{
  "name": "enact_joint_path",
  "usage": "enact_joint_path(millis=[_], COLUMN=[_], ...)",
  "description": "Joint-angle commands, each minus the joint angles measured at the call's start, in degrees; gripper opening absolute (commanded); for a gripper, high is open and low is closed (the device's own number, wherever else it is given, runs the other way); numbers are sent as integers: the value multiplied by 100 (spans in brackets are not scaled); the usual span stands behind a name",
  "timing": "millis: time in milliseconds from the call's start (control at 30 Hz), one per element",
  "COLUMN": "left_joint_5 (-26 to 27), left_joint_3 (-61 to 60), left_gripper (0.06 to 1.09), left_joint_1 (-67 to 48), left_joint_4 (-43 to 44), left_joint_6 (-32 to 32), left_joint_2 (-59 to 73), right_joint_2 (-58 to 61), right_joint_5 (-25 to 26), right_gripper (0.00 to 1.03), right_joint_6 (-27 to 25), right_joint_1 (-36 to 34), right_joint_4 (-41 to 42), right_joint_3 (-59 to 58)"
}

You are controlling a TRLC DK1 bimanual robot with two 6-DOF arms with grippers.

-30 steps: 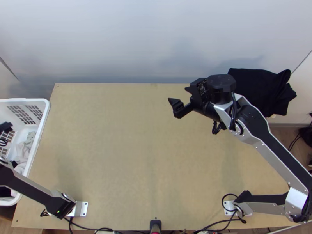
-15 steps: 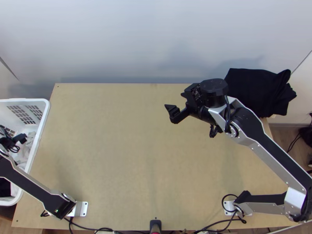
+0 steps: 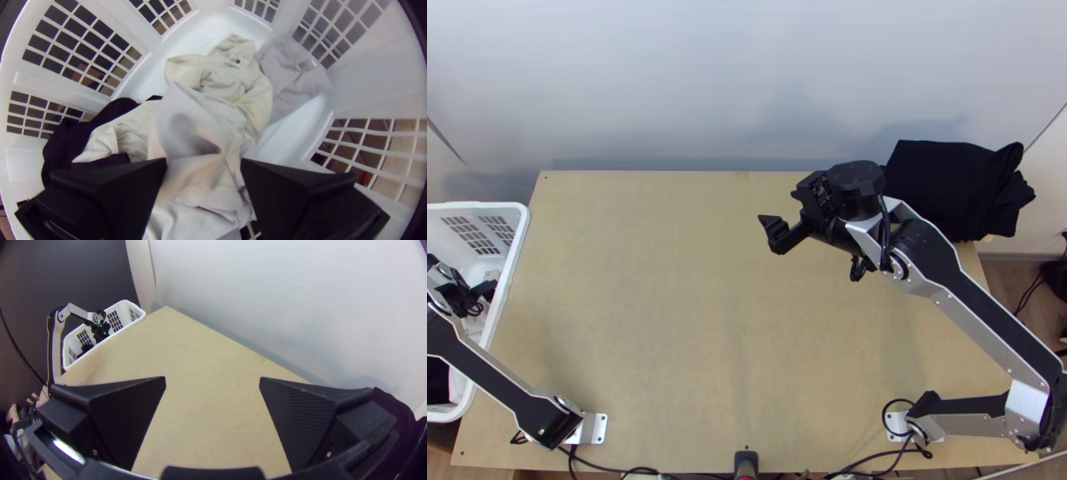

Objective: Fold the t-shirt

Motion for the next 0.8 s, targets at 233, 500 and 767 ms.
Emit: enact_joint_path(millis=[233,500,767], left_joint_5=[39,285,874], left_joint_3=[226,543,2582], left_gripper=[10,10,10], left_joint_1=[30,-128,-374], left_joint_4=[-180,-1323,-3476], left_joint_6=[-76,-287,-788], left_joint_2=[-436,-1948,-2721], right_joint_2=[41,190,147], right_joint_5=[129,137,137], right_gripper=[98,98,98], right_joint_6=[-62,-53,-53], right_joint_1=[21,30,21], right_joint_4=[-24,29,38], right_joint_3=[-72,-54,-28])
